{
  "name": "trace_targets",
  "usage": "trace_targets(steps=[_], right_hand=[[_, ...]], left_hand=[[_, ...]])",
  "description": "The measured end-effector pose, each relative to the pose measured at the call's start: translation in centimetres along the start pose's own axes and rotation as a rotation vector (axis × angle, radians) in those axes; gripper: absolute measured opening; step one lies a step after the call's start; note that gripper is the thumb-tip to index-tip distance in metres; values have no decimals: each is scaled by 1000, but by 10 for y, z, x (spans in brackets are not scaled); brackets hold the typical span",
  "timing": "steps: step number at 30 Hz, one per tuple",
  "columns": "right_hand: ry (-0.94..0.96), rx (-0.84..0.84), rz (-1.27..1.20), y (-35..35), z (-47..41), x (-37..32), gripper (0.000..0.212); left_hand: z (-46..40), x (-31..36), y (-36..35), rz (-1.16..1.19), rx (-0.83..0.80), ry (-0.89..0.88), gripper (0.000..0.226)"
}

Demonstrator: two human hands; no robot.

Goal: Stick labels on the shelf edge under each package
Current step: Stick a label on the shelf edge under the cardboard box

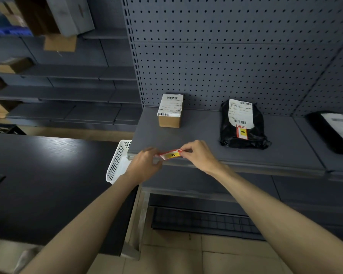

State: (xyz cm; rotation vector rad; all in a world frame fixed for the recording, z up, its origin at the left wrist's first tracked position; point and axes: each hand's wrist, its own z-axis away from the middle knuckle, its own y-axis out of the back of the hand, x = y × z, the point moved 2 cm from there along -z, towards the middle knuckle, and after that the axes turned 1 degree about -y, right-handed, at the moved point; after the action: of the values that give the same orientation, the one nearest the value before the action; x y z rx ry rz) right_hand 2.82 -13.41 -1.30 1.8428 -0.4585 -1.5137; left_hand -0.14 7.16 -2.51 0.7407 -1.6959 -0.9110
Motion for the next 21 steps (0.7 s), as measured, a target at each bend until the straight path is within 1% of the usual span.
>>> trace_targets(steps=[4,9,14,17,21], right_hand=[[2,42,18,-4,1,0,11],[-6,80,24,-8,3,0,12],[-6,71,45,-15,5,-4,14],[-2,77,72,-19,6,-5,14],[-3,90,107,-23,5,-7,14]], left_hand=[[12,-6,-2,-114,-12,-51,34],[17,-12,0,-193,45,-98,27],[25,-15,-6,-303,31,-177,34],[27,-15,-9,-352,19,-172,37],[26,-17,-7,-307,4,-128,37]])
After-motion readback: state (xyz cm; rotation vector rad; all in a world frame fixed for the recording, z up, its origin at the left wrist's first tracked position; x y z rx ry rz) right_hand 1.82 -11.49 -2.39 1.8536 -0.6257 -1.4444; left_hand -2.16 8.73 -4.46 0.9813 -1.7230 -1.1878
